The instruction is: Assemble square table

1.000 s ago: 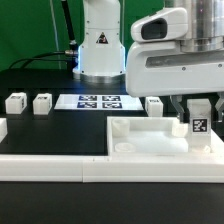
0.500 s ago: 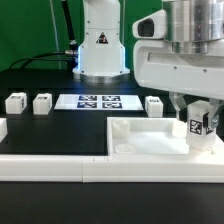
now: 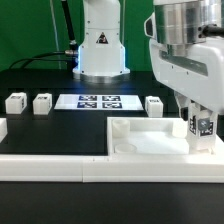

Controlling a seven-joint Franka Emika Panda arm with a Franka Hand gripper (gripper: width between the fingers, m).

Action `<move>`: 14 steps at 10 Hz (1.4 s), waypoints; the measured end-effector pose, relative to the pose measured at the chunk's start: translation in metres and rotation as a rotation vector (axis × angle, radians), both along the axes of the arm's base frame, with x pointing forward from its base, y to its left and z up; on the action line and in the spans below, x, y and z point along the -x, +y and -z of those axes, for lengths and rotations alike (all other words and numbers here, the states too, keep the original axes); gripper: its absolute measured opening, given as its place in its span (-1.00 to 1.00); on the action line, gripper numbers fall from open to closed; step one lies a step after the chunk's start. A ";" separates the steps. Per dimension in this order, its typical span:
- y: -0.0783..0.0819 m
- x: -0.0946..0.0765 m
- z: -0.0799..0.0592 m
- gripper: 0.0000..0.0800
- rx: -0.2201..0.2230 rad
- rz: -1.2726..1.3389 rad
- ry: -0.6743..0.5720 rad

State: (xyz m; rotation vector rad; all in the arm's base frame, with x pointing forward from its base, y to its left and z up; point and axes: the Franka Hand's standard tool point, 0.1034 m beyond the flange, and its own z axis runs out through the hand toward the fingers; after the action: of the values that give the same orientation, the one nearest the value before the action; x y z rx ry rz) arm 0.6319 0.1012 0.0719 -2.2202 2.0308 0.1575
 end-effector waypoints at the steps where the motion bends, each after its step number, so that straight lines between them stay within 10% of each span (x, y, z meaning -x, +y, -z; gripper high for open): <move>1: 0.000 0.000 0.000 -0.28 0.000 0.023 0.004; 6: 0.020 0.001 -0.004 0.58 0.012 -0.554 -0.094; 12: 0.024 0.003 0.000 0.62 0.067 -1.227 -0.175; 14: 0.024 0.003 0.000 0.21 0.067 -1.226 -0.175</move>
Offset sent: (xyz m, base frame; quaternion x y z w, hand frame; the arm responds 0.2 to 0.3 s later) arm -0.0098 0.0170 0.0061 -0.0004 -0.0012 -0.2702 0.9628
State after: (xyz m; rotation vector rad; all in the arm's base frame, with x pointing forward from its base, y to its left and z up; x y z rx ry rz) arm 0.6293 0.1249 0.0717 -3.0103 0.3682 -0.0061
